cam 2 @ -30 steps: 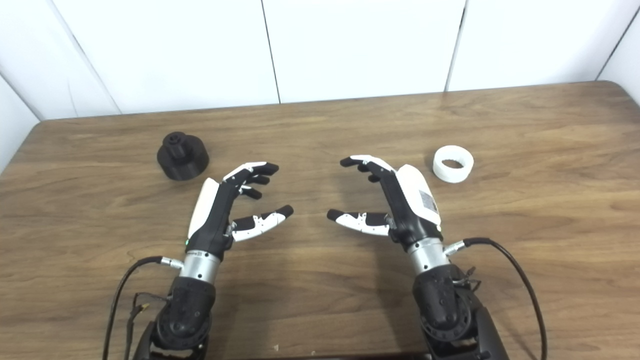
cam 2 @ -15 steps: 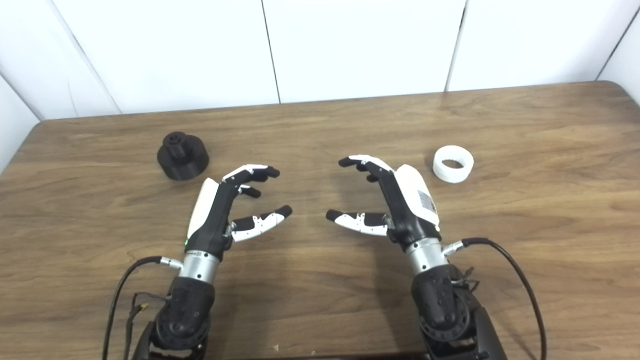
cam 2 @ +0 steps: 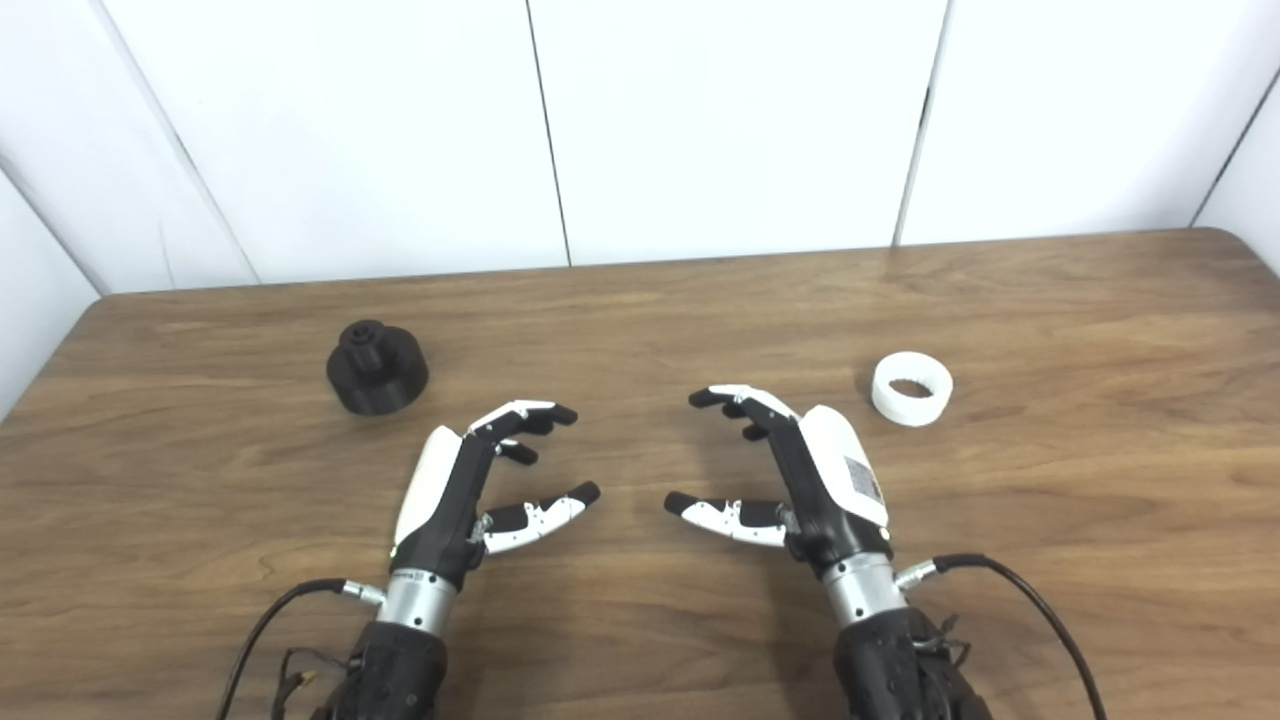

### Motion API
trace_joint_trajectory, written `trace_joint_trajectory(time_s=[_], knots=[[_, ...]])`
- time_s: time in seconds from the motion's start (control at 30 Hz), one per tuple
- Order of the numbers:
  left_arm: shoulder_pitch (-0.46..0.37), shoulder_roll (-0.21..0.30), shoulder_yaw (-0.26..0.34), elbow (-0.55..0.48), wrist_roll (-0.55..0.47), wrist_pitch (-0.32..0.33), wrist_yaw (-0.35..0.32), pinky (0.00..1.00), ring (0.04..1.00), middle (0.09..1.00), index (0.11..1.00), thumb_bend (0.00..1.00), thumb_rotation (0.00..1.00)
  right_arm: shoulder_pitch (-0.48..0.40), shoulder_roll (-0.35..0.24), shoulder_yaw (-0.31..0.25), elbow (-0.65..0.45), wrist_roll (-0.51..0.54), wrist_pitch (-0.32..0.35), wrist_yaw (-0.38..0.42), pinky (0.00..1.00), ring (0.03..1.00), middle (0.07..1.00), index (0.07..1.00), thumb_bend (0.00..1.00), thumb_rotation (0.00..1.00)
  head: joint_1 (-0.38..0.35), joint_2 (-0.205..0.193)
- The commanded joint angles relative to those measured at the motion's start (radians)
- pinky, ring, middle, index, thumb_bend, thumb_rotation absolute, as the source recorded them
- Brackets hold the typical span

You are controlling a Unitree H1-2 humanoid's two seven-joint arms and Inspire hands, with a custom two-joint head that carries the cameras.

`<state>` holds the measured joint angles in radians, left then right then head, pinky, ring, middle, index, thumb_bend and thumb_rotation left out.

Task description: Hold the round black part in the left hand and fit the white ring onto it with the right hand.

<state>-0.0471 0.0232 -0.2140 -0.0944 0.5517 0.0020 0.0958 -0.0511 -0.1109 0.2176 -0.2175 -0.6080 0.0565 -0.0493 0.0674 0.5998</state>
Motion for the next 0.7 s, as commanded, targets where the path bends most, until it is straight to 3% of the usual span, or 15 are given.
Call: trace_joint_trajectory(time_s=[0.0,0.17,0.3,0.67], knots=[[-0.03,-0.002,-0.001,-0.009,0.012,-0.038,0.028,0.62,0.744,0.764,0.661,0.65,0.18,-0.029,-0.001,-0.004,-0.016,0.005,-0.049,-0.018,0.68,0.765,0.792,0.731,0.68,0.21,0.005,0.001],[-0.035,-0.022,-0.027,0.008,0.039,-0.032,0.045,0.59,0.728,0.762,0.662,0.66,0.21,-0.021,-0.027,-0.025,-0.02,0.033,-0.065,-0.014,0.68,0.76,0.794,0.732,0.68,0.2,0.185,-0.022],[-0.045,-0.049,-0.046,0.044,0.053,-0.043,0.073,0.6,0.729,0.76,0.658,0.66,0.21,-0.021,-0.047,-0.05,0.001,0.065,-0.101,-0.024,0.7,0.776,0.789,0.728,0.69,0.18,0.254,-0.033],[-0.059,-0.071,-0.056,0.071,0.073,-0.033,0.096,0.62,0.725,0.755,0.656,0.65,0.21,-0.028,-0.067,-0.074,0.034,0.086,-0.14,-0.036,0.67,0.764,0.781,0.721,0.7,0.19,0.259,-0.027]])
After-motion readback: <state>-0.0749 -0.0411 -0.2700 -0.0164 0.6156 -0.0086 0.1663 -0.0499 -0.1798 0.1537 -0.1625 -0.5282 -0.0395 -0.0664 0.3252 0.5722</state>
